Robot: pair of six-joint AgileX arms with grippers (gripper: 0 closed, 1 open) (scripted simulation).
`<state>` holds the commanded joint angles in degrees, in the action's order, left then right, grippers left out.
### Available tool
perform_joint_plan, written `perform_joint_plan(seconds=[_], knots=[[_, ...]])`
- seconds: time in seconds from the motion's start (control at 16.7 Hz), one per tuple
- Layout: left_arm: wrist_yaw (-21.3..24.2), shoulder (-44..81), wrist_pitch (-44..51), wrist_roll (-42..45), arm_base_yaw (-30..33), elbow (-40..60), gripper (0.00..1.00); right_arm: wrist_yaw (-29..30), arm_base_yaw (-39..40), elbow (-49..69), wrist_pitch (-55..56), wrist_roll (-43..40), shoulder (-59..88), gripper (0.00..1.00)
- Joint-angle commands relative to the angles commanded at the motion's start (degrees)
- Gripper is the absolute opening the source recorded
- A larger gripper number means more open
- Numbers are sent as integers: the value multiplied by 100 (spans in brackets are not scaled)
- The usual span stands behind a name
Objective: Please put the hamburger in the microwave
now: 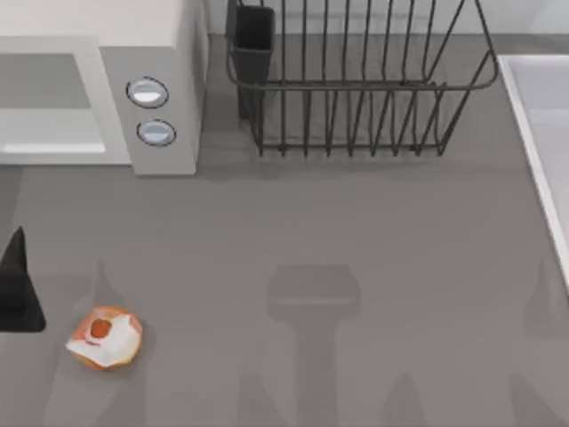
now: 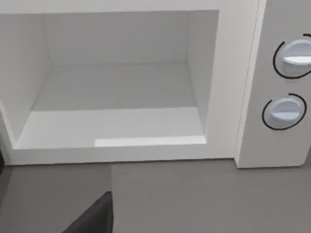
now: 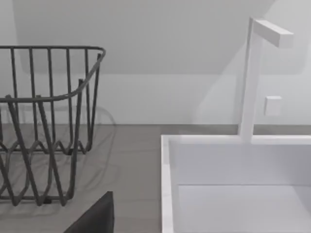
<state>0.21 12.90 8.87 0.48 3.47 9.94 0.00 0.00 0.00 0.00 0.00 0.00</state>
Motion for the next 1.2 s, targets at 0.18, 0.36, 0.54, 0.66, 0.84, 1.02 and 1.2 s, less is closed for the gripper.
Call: perform_joint_plan(seconds=[0.18,0.36,0.54,0.66,0.84,1.02,1.2], knots=[[-4,1450,837,52,295,874,100,0,0,0,0,0,0,100],[-6,3211,1788,116,626,1808,100,0,0,0,0,0,0,100],[0,4871,2731,179,959,2721,100,0,0,0,0,0,0,100],[8,5786,3297,214,1165,3287,100,0,0,0,0,0,0,100],[17,6943,3984,254,1419,4022,100,0,0,0,0,0,0,100],[22,7720,4424,279,1588,4539,100,0,0,0,0,0,0,100],[23,7977,4576,289,1648,4731,100,0,0,0,0,0,0,100]])
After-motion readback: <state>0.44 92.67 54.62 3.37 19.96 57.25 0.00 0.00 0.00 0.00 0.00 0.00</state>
